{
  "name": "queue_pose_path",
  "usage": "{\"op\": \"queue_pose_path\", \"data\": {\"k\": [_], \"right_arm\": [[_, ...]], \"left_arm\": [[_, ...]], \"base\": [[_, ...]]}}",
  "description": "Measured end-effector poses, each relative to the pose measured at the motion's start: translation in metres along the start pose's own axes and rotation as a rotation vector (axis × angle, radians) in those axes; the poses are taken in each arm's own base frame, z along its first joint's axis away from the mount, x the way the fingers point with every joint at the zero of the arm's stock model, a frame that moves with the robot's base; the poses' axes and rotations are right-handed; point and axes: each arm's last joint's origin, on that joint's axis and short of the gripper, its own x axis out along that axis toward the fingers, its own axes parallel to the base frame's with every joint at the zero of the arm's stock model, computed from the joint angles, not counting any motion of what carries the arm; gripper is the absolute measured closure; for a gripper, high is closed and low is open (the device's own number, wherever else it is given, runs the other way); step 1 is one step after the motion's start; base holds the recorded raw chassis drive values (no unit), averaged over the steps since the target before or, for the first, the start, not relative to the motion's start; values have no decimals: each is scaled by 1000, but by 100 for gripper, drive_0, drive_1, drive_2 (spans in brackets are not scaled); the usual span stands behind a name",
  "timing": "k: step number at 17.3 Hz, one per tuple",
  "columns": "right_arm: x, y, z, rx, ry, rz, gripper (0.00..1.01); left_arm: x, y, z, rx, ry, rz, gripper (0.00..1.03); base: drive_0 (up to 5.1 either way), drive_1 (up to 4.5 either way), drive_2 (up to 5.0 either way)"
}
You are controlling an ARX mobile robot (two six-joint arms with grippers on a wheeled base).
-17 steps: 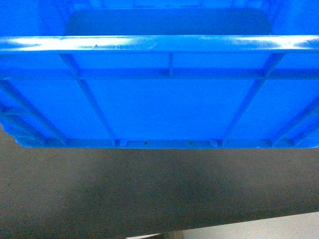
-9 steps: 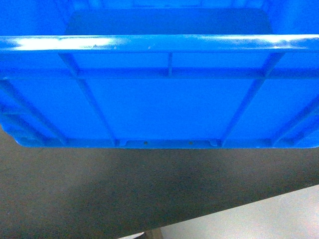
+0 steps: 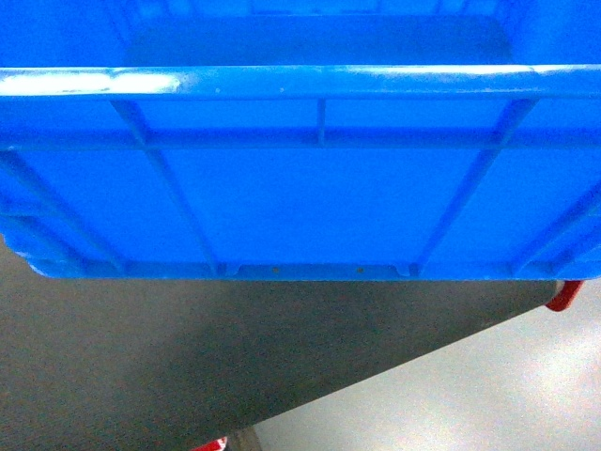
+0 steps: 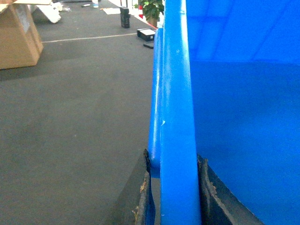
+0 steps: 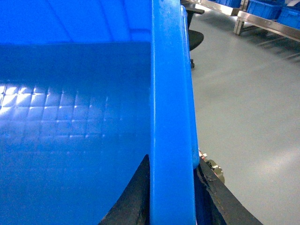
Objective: Place box next to blue box on left shelf
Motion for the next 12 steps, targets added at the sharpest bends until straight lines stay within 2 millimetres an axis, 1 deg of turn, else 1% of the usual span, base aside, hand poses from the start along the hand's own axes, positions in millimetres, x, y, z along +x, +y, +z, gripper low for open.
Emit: {"op": "queue_pose_path", "data": {"k": [12], "right_arm": [[0, 0, 0, 0, -2, 0, 83]], "left_arm": [[0, 0, 0, 1, 0, 0, 86]], "base": [[-148, -148, -148]]}}
